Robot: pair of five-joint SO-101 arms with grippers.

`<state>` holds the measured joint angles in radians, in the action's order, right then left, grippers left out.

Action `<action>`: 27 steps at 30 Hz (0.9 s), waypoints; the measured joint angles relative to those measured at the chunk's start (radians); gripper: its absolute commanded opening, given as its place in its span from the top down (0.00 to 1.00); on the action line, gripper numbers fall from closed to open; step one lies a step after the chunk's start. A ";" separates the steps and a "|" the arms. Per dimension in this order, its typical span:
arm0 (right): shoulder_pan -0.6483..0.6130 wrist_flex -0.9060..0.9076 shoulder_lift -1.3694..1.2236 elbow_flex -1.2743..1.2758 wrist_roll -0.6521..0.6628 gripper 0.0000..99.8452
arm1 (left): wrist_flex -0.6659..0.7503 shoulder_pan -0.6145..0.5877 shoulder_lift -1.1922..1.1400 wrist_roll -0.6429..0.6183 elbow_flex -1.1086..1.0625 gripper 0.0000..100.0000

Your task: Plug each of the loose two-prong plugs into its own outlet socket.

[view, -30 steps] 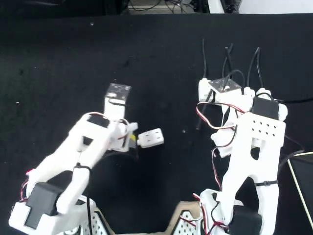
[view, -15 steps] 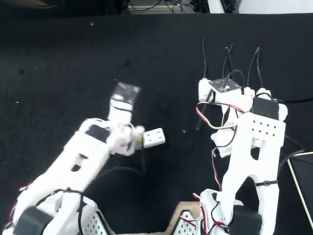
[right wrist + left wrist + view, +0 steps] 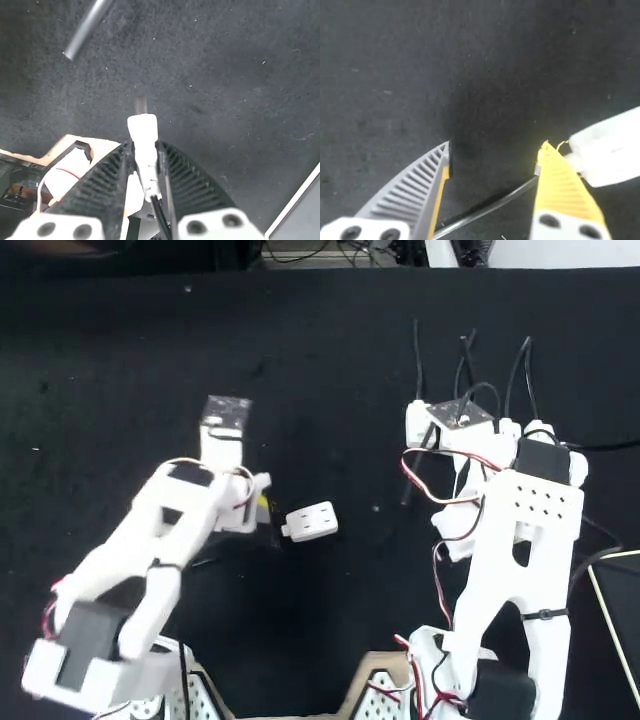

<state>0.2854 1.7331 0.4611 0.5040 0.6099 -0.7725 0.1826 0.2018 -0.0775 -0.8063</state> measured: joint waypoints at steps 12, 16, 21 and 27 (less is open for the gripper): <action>0.000 0.000 0.000 0.000 0.000 0.99 | -0.043 0.218 -0.061 0.000 0.012 0.73; 0.000 0.000 0.000 0.000 0.000 0.99 | -0.130 0.219 -0.061 0.000 0.049 0.73; 0.000 0.000 0.000 0.000 0.000 0.99 | -0.222 0.178 -0.061 0.002 0.117 0.83; -0.100 0.000 0.000 0.000 0.052 0.99 | -0.298 -0.021 -0.060 0.044 0.153 0.88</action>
<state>0.1857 1.7331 0.4611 0.5040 0.6621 -1.0702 0.1611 0.1419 -0.0330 -0.6529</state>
